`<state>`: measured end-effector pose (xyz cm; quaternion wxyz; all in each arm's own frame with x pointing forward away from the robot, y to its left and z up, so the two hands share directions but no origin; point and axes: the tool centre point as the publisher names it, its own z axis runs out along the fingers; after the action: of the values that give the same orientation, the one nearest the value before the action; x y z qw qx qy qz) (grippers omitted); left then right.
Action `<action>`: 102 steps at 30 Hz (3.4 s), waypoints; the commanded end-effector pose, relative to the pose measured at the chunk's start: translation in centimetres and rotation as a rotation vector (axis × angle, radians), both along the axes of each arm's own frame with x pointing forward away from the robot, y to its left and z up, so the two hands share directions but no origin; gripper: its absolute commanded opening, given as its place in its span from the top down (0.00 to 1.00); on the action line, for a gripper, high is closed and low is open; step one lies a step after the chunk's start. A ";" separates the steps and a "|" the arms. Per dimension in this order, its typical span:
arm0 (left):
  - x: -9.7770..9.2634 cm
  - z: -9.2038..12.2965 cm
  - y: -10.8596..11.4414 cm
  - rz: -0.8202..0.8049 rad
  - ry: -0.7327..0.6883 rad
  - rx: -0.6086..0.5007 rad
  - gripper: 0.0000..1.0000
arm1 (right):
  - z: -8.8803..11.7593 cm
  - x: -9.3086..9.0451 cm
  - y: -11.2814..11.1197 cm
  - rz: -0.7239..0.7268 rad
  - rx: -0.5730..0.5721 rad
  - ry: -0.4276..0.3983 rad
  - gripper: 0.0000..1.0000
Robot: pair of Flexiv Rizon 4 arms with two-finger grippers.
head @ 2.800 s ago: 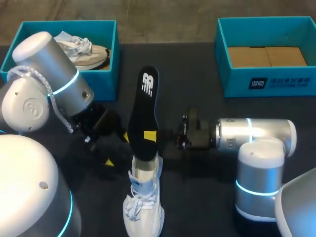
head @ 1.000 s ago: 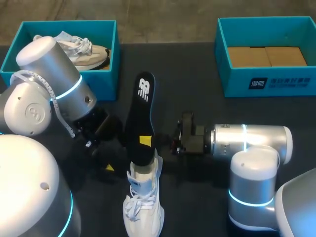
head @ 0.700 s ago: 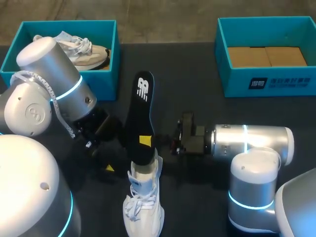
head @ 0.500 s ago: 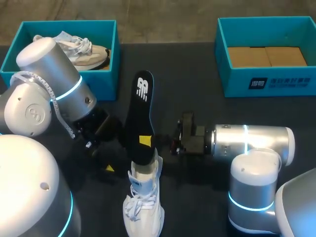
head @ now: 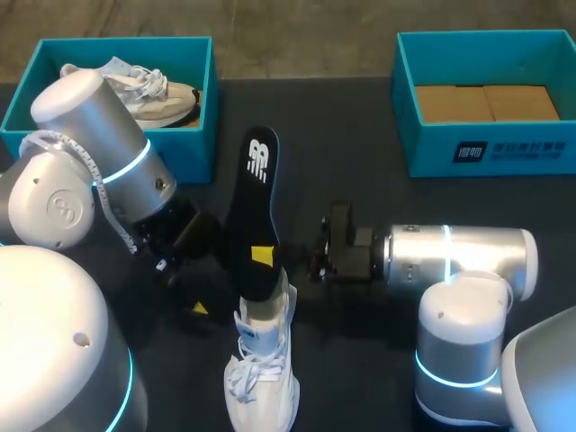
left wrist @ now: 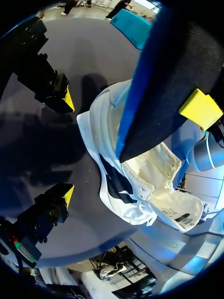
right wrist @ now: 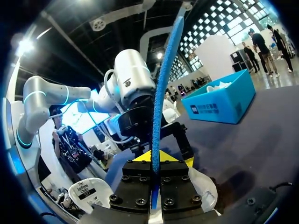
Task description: Take the shoe out of the shoebox, open the shoe tongue, remove and reinsert the insole, then place the shoe into the shoebox
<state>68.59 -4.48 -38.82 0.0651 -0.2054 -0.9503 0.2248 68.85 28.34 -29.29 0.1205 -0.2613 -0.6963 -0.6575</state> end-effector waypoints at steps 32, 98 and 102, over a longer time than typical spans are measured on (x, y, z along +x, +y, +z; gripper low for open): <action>-0.2 0.3 0.1 0.004 0.000 -0.005 0.00 | -0.2 0.7 -0.2 -0.026 -0.021 0.018 1.00; -0.2 0.3 0.1 0.004 0.000 -0.005 0.00 | -2.1 -0.1 -1.5 0.011 -0.008 0.047 1.00; -0.2 0.3 0.1 0.004 0.000 -0.005 0.00 | -2.0 0.0 -1.7 0.015 -0.017 0.047 1.00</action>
<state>68.52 -4.41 -38.56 0.0648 -0.2034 -0.9502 0.2272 68.76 26.74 -31.56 0.1370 -0.2727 -0.6965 -0.6494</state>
